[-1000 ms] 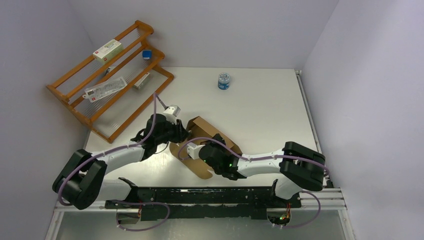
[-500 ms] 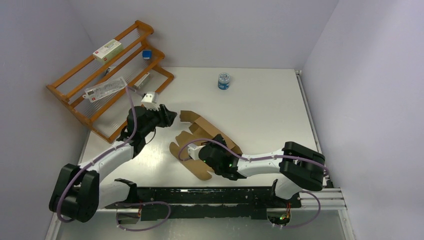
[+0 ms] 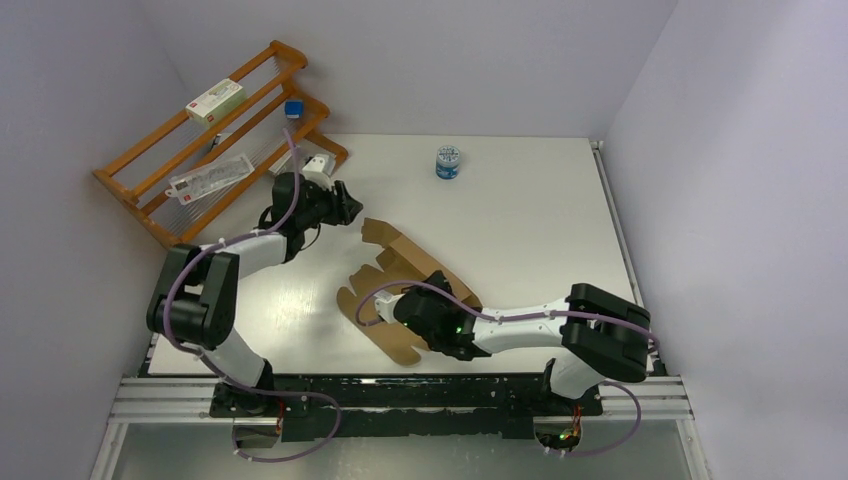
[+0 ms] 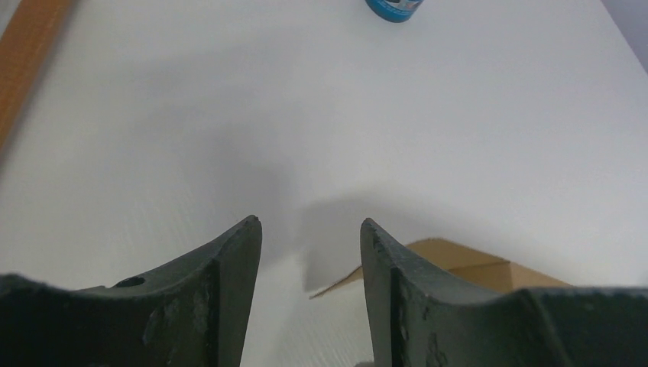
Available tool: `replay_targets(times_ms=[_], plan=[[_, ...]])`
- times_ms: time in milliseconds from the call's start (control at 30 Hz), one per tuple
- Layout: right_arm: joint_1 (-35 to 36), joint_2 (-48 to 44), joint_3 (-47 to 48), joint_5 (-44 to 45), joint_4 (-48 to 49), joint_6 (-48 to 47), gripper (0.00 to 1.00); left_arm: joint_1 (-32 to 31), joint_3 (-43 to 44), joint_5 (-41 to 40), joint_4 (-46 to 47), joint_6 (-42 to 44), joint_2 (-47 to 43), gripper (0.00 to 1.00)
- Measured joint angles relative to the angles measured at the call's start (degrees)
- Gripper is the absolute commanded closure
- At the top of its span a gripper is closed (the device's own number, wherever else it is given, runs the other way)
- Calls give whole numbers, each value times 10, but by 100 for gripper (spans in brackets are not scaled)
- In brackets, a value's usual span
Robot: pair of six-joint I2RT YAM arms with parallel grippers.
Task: Fold the paper box
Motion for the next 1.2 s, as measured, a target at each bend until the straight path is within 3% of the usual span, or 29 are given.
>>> replay_targets(times_ms=[200,267,900,1100,1200], plan=[[0,-18,24,-43,-44,26,72,0,12,35,4,8,18,43],[-3,-21,30,-58,-56,33,69,0,-2,35,5,10,2,43],[-82,43,167,-168,-112,64,65,0,-32,34,-9,19,-29,49],[-116,57,205,-213,-127,65,76,0,-32,45,-10,21,-29,51],[-126,70,222,-232,-138,65,74,0,-32,49,-11,21,-29,50]])
